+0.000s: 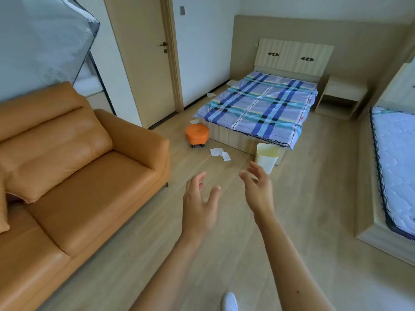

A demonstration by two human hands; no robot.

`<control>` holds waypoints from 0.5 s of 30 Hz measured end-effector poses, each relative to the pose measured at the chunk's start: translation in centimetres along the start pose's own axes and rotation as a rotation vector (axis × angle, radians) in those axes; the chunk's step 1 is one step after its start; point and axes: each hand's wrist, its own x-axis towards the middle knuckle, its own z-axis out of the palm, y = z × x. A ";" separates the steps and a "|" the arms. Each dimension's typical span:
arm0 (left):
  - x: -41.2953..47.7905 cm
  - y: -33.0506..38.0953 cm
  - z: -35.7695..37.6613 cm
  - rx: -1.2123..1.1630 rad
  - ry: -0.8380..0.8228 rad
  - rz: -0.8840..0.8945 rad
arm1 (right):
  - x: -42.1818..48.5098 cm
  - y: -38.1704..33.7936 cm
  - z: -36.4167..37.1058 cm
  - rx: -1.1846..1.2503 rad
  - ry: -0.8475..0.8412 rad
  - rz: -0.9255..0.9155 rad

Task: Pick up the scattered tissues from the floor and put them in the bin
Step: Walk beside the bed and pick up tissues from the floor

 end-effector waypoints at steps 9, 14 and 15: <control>10.6 0.8 4.5 -0.031 0.079 -0.036 | 11.5 -0.2 2.3 -0.018 -0.095 0.019; 16.1 0.7 6.0 -0.054 0.111 -0.071 | 17.1 0.0 3.7 -0.033 -0.120 0.032; 17.6 0.4 6.2 -0.057 0.122 -0.080 | 18.3 0.2 4.3 -0.041 -0.128 0.036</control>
